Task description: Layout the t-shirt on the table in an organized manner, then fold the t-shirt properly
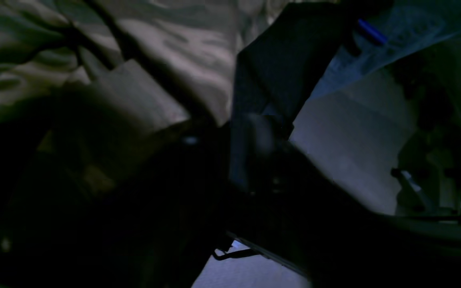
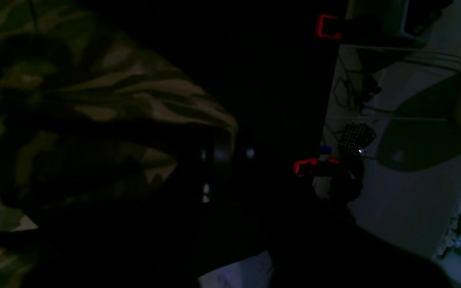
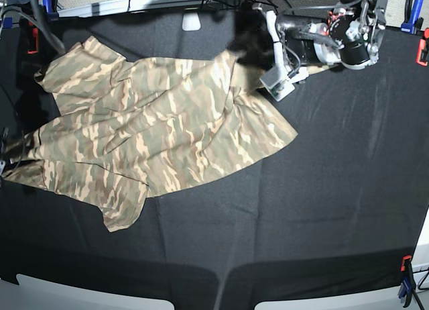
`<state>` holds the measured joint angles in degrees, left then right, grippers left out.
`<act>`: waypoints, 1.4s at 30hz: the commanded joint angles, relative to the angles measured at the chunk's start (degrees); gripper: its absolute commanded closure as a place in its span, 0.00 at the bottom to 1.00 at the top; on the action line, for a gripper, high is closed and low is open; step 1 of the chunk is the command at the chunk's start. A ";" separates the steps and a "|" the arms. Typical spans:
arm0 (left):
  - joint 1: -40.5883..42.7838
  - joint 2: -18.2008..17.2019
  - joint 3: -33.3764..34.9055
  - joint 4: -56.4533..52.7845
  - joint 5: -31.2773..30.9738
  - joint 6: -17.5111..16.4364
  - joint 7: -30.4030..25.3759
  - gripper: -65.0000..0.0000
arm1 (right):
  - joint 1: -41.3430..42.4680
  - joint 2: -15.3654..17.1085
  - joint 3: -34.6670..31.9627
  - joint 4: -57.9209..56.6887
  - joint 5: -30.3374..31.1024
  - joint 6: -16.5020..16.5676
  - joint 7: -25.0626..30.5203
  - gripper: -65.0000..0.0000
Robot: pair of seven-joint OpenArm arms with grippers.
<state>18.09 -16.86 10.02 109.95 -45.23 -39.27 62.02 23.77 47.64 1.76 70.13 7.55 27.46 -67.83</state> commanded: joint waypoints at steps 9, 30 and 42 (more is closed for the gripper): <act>-0.28 -0.15 -0.17 1.16 -3.56 -0.39 -0.72 0.39 | 1.46 1.75 0.52 0.76 5.01 3.52 0.55 0.84; -7.65 -0.15 -11.15 16.59 8.13 17.84 -18.45 0.39 | 5.77 2.34 0.55 0.79 24.50 0.83 27.87 0.55; -20.76 -0.15 -12.17 -13.35 6.67 14.97 -10.56 0.39 | 6.08 -2.80 0.52 0.79 25.90 1.05 21.40 0.55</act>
<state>-1.74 -16.80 -1.96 95.29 -37.08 -23.97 52.69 28.12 43.70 1.67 70.13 33.04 28.51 -47.64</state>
